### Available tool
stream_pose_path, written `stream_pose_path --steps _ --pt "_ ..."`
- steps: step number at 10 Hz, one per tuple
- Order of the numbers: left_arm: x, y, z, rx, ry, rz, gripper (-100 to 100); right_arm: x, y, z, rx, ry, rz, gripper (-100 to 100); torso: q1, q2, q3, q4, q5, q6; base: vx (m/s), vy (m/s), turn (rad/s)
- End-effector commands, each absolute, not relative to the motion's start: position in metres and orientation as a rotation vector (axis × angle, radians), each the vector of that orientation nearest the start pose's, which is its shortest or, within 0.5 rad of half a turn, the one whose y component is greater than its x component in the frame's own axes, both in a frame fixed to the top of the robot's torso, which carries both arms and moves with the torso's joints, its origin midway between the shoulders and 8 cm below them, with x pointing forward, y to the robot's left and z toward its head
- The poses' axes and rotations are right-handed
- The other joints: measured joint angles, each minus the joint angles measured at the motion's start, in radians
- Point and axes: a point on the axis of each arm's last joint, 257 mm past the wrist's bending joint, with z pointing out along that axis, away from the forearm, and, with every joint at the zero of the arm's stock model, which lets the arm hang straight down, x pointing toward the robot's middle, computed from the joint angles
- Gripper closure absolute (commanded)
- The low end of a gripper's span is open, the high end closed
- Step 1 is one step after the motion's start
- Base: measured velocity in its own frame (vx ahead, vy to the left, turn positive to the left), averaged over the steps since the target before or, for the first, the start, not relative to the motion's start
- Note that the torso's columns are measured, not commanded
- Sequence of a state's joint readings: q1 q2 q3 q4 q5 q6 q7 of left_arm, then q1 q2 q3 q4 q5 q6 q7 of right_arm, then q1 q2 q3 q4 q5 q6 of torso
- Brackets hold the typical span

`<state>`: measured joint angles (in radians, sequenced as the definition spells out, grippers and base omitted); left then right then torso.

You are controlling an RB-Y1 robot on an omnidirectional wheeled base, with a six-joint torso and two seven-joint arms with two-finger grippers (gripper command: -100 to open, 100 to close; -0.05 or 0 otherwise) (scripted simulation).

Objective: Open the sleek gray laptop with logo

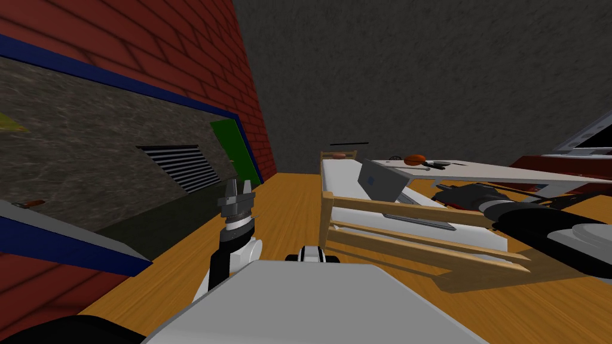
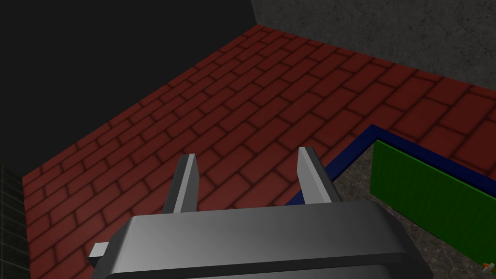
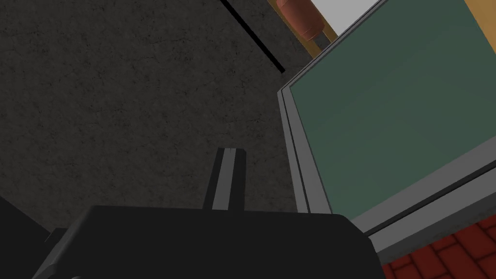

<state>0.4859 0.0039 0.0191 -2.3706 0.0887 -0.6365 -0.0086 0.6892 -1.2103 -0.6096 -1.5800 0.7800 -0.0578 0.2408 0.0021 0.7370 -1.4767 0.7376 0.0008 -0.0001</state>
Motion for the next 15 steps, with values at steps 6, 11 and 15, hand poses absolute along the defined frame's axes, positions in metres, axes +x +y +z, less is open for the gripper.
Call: stream_pose_path --steps 6,11,15 --pt "0.294 0.286 0.090 -0.507 0.393 -1.382 0 0.377 -0.700 -0.012 -0.381 1.681 -0.890 -100 0.008 -0.003 -0.002 -0.001 0.003 0.000 0.007 0.028 -0.008" --pt "0.294 0.286 0.090 -0.507 0.393 -1.382 0 0.384 -0.691 0.010 -0.559 1.633 -1.052 -100 0.001 0.002 0.001 0.001 0.001 -0.001 0.061 0.174 -0.045" --pt "0.294 0.286 0.090 -0.507 0.393 -1.382 0 0.380 -0.697 0.000 -0.472 1.658 -0.980 100 -0.006 0.002 0.001 0.001 -0.002 0.000 -0.005 0.002 0.003"
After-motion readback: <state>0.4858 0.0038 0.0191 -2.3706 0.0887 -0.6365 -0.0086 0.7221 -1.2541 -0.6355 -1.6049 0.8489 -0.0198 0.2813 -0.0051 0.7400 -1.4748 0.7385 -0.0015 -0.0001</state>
